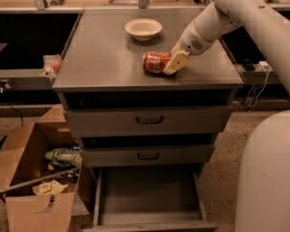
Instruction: Place coke can into bottom drawer
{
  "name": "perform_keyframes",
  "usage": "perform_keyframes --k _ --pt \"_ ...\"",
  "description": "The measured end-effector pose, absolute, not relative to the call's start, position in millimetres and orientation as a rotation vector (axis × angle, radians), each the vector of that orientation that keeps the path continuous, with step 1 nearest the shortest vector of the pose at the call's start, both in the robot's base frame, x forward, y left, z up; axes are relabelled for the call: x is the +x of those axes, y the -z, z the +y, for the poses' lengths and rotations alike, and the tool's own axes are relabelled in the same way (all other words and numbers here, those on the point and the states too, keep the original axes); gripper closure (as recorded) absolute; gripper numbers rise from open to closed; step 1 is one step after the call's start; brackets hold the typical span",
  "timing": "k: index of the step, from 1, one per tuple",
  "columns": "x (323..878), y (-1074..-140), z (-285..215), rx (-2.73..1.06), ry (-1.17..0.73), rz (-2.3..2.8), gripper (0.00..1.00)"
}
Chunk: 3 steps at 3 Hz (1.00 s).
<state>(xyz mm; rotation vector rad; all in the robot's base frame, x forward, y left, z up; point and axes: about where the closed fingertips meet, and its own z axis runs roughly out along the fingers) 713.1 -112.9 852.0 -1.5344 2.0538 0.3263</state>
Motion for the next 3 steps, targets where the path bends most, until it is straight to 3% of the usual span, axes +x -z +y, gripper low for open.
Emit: perform_keyframes --k 1,3 --pt "685 -882 -117 -1.541 -0.282 1.967 0.96" --pt "545 -930 -117 -1.487 -0.302 1.926 1.00"
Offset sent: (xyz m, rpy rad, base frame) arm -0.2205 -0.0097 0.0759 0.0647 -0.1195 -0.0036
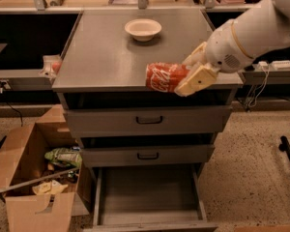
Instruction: Place coke can into bottom drawer
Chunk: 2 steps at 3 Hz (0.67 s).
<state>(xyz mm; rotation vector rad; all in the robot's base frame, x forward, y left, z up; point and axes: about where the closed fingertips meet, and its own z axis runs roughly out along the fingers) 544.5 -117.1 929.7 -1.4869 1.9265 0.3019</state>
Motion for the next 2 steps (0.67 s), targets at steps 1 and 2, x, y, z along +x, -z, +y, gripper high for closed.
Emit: perform_keyframes --k 1,2 --pt "534.0 -912.1 -118.8 -1.499 -0.318 1.961 1.00" --pt "535.5 -914.8 -118.2 -1.498 -0.315 1.956 1.00"
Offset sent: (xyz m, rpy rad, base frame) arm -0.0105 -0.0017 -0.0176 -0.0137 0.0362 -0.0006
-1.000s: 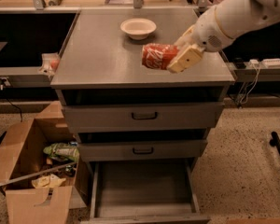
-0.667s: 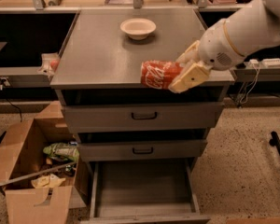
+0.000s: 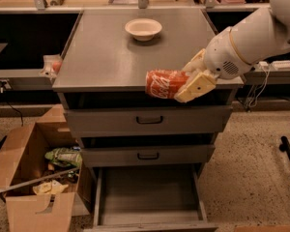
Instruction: Place coke can into bottom drawer
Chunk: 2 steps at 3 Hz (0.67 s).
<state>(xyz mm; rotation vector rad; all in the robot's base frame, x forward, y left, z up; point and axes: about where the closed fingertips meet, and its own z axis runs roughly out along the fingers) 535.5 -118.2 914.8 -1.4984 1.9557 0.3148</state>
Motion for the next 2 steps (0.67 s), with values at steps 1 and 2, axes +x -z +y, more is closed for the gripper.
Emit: perform_keyframes --k 1,2 --pt "531 -901 -114 -1.524 -0.305 1.965 1.00" --pt "518 -872 -101 -1.601 -0.216 1.926 1.00"
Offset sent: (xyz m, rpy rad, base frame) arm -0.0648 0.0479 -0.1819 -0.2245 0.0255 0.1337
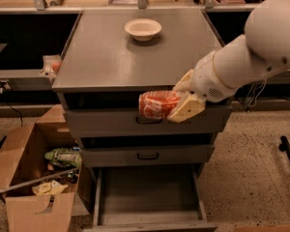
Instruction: Place coke can into bottom drawer
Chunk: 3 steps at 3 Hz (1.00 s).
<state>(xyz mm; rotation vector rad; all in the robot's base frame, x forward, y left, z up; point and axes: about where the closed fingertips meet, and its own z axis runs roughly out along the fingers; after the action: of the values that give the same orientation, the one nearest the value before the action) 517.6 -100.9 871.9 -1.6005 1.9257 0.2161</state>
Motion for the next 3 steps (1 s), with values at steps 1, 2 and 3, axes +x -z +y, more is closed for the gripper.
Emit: perform_keyframes --k 1,2,3 --pt "498 -795 -83 -1.621 -0.265 1.952 1.00" --pt "480 -697 -68 -1.606 -0.418 2.035 1.00" --pt "480 -697 -68 -1.606 -0.418 2.035 1.00"
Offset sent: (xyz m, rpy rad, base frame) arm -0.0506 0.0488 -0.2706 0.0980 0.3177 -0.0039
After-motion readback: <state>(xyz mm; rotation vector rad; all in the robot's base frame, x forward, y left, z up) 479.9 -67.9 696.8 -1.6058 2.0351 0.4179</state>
